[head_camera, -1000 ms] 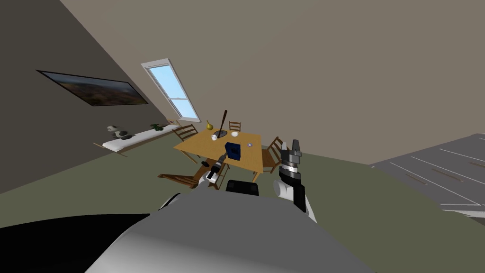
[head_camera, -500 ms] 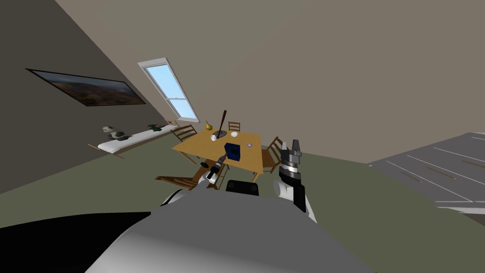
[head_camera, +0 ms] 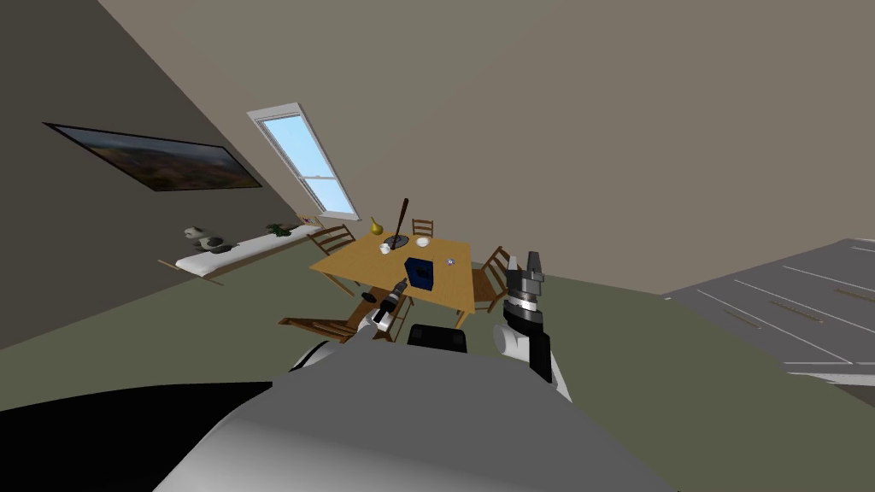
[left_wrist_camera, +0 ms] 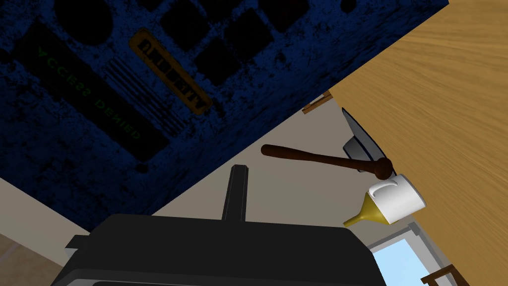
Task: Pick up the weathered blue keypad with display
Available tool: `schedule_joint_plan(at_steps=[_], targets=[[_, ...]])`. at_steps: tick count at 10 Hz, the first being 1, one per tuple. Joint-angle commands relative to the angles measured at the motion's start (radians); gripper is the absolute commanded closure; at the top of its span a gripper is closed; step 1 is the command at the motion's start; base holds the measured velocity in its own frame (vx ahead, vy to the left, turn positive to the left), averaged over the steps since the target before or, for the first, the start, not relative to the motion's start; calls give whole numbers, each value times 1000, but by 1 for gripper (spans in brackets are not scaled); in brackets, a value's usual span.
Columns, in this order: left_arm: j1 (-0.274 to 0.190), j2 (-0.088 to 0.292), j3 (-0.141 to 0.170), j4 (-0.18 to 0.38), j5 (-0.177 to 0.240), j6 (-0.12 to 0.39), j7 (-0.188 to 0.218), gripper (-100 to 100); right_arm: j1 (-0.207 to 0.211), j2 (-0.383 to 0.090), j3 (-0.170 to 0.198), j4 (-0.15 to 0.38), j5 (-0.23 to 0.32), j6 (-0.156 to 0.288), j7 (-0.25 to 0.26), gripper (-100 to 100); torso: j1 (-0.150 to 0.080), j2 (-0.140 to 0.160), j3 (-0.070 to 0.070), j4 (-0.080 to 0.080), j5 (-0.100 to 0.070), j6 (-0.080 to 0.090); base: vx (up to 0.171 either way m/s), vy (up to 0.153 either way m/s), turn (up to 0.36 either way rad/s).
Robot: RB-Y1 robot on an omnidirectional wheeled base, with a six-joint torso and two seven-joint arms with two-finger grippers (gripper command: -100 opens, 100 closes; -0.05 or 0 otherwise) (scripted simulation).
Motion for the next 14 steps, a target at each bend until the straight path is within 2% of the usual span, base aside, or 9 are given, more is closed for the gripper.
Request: schedule_joint_plan(at_steps=[1,3,4,5,8,14], targets=[[0,0,0,0,0,0,0,100,0,0,0,0,0,0,0,0,0,0,0,0,0,0,0,0,0],[0,0,0,0,0,0,0,100,0,0,0,0,0,0,0,0,0,0,0,0,0,0,0,0,0],[0,0,0,0,0,0,0,0,0,0,0,0,0,0,0,0,0,0,0,0,0,0,0,0,0],[-8,10,1,8,7,36,-12,-100,0,0,0,0,0,0,0,0,0,0,0,0,0,0,-106,-73,-52],[-30,26,4,15,20,100,-28,-100,0,0,0,0,0,0,0,0,-8,13,7,3,-2,0,-189,-126,-39],[-67,47,12,13,34,199,-43,-100,0,0,0,0,0,0,0,0,-6,6,4,1,-1,0,-91,-90,-37]])
